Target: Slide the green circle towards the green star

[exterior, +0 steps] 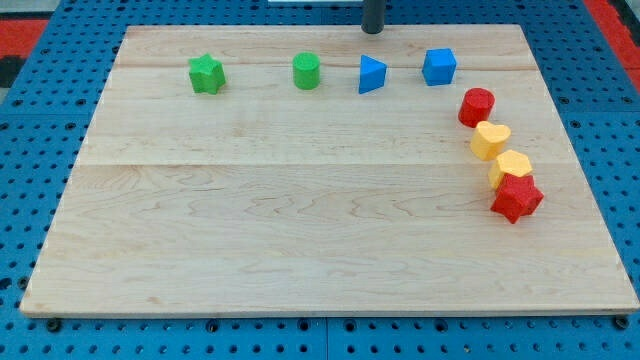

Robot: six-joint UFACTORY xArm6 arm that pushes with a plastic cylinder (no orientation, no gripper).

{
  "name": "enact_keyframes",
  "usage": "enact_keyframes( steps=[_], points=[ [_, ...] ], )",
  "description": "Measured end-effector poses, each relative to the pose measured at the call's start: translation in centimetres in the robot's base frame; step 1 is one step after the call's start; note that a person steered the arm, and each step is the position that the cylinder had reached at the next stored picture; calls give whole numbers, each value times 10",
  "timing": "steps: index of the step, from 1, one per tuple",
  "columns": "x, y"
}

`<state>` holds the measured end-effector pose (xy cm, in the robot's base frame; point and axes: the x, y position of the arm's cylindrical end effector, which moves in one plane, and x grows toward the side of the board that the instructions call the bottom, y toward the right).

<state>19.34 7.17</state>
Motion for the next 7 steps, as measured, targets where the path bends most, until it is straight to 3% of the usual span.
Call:
enact_keyframes(
  steps=[3, 6, 7],
  points=[
    [22, 4],
    [43, -71],
    [45, -71]
  ],
)
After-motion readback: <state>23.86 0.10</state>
